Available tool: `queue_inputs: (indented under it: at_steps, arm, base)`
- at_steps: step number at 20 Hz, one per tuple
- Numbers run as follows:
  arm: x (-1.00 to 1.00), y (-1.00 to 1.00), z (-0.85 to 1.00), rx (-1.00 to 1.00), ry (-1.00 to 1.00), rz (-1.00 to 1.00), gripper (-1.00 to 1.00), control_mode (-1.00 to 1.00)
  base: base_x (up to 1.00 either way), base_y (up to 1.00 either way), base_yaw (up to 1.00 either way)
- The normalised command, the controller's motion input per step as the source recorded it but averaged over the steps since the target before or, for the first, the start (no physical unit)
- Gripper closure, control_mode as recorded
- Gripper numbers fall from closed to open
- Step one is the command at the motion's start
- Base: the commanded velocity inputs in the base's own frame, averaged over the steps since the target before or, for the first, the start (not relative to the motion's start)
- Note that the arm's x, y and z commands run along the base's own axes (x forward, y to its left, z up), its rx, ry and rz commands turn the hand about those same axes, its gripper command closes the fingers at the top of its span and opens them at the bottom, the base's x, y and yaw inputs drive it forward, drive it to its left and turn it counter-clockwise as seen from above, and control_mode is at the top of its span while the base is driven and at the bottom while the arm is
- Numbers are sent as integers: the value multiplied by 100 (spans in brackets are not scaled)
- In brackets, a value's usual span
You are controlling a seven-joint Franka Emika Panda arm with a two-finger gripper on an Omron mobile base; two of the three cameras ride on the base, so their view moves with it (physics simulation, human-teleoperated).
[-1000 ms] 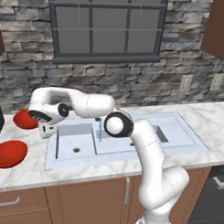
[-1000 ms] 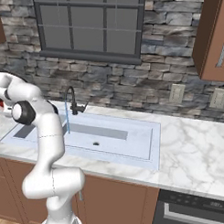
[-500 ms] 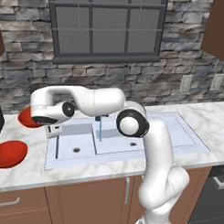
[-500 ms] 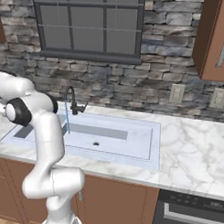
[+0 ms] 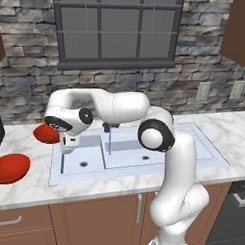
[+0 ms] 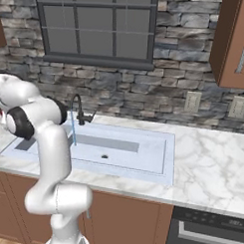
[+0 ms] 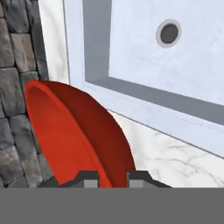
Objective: Rinse each bowl for a few seconds and place them down in the sink or on the counter.
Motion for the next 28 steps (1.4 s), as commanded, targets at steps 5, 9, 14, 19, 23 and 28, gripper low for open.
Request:
queue_inputs:
  at_steps: [5, 9, 14, 19, 23, 28]
  arm:
    - [-4, -23, 48, -13, 20, -18, 100, -100]
    - [-2, -15, 44, -17, 12, -21, 100, -100]
    - [-24, -16, 34, -20, 1, -20, 100, -100]
    - [-30, -1, 22, -23, -3, -17, 100, -100]
    - [-24, 0, 19, -24, -2, -14, 100, -100]
    - [-6, 6, 20, -21, 2, -12, 100, -100]
  base:
    - [0, 0, 0]
    - [0, 0, 0]
    - [0, 0, 0]
    - [0, 0, 0]
    - [0, 0, 0]
    - [0, 0, 0]
